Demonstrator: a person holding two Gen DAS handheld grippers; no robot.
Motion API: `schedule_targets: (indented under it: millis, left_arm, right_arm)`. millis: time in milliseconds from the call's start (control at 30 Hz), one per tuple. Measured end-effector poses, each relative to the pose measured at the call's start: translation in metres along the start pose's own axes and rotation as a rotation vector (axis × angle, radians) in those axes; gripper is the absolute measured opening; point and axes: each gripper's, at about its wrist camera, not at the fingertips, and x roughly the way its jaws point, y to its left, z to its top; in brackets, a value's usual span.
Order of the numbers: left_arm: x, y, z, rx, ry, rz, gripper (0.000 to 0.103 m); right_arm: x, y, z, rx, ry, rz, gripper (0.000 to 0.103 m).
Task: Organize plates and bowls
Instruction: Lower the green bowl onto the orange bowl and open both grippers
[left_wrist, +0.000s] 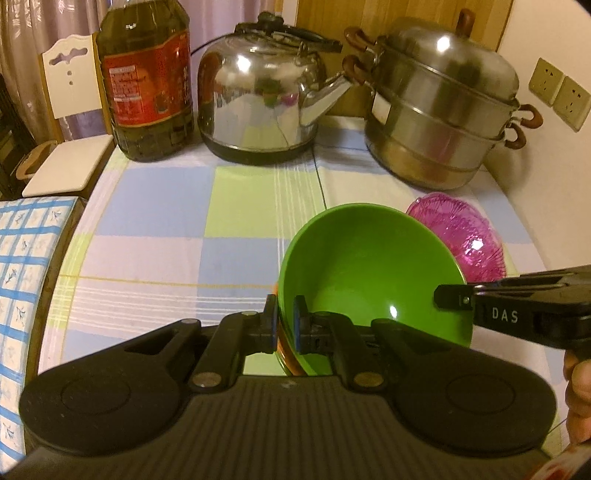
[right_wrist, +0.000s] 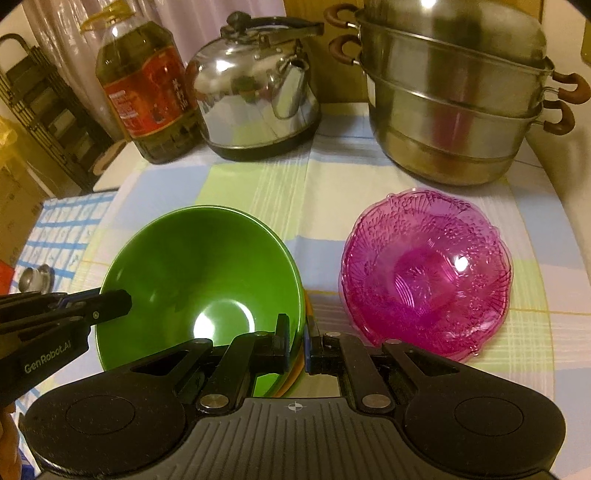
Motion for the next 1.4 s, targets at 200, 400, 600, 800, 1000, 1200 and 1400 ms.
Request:
schedule_targets:
  millis: [200,400,600,800,1000,1200,1400]
  left_arm:
    - [0.009,0.004,-0.004,-0.006,0.011,0.003,0.006]
    - [0.014,0.005,-0.007,-0.010,0.015,-0.003,0.006]
    - [0.019,0.007,-0.008,-0.014,0.020,-0.007,0.008]
    - [0.008,0.012,-0.010,-0.039,-0.032,0.005,0.019]
    - [-0.018,0.011,-0.018,-0.058,-0.078,-0.008,0.021]
    - [-0.046,0.000,-0.045,-0.050,-0.097,-0.020,0.024]
    - [-0.065,-0.011,-0.079,-0.042,-0.086,-0.027,0.024]
  right_arm:
    - [0.010,0.002,0.000,-0.011,0.013,-0.007,0.007]
    - [0.013,0.005,-0.003,-0.025,0.014,-0.020,0.007]
    - [0.015,0.002,-0.004,-0.020,0.006,-0.018,0.008]
    - [0.006,-0.006,-0.007,0.000,-0.045,0.003,0.037]
    - [-0.017,-0.013,-0.022,0.054,-0.079,0.039,0.043]
    - [-0.043,-0.015,-0.054,0.087,-0.106,0.039,0.043]
    - [-0.066,-0.016,-0.087,0.129,-0.114,0.041,0.043]
